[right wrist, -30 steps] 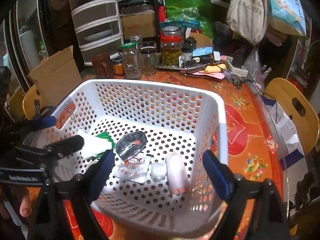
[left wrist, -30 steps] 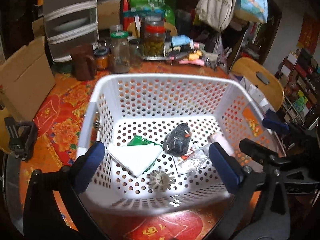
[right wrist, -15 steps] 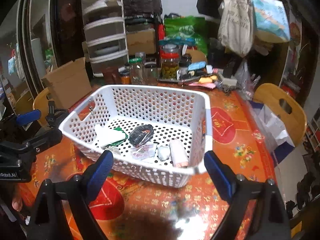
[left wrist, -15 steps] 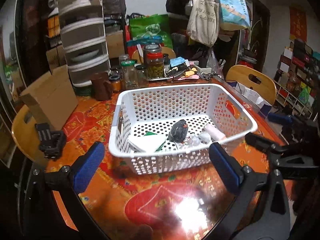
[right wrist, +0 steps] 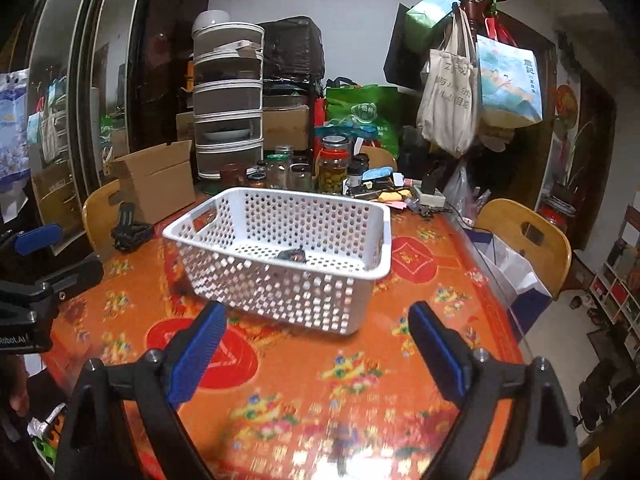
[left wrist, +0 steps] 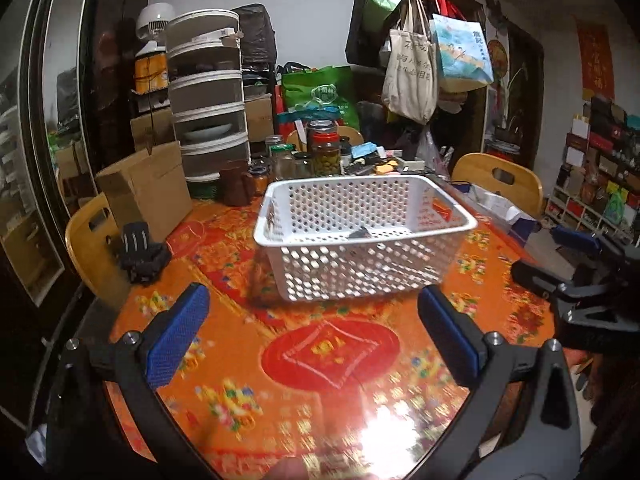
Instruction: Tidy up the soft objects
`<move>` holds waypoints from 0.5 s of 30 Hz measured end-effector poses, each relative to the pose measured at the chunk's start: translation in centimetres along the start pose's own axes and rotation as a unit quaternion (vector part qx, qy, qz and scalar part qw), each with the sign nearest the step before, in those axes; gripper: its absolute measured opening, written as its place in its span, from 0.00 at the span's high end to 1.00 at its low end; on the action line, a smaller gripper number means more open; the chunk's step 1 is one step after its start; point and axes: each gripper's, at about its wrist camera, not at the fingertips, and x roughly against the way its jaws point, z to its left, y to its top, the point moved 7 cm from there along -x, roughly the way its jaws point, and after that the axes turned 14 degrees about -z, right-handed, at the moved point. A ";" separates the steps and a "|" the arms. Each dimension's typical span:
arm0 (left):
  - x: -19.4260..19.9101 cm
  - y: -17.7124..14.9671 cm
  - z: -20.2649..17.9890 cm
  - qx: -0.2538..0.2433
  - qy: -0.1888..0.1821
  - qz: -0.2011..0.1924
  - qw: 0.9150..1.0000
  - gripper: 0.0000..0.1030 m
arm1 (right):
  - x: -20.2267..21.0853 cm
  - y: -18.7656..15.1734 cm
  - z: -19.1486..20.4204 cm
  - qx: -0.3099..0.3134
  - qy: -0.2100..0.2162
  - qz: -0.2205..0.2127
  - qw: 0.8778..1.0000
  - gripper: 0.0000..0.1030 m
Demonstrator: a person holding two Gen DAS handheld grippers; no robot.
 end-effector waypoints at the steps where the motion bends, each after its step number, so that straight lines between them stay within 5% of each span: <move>1: 0.8 -0.3 -0.2 0.004 -0.003 0.000 1.000 0.00 | 0.8 -0.3 0.2 -0.001 0.001 -0.002 1.000 0.10; 15: 3.9 0.0 -2.4 0.002 0.005 -0.017 1.000 0.00 | 5.0 -0.7 1.2 -0.003 -0.016 -0.022 1.000 0.07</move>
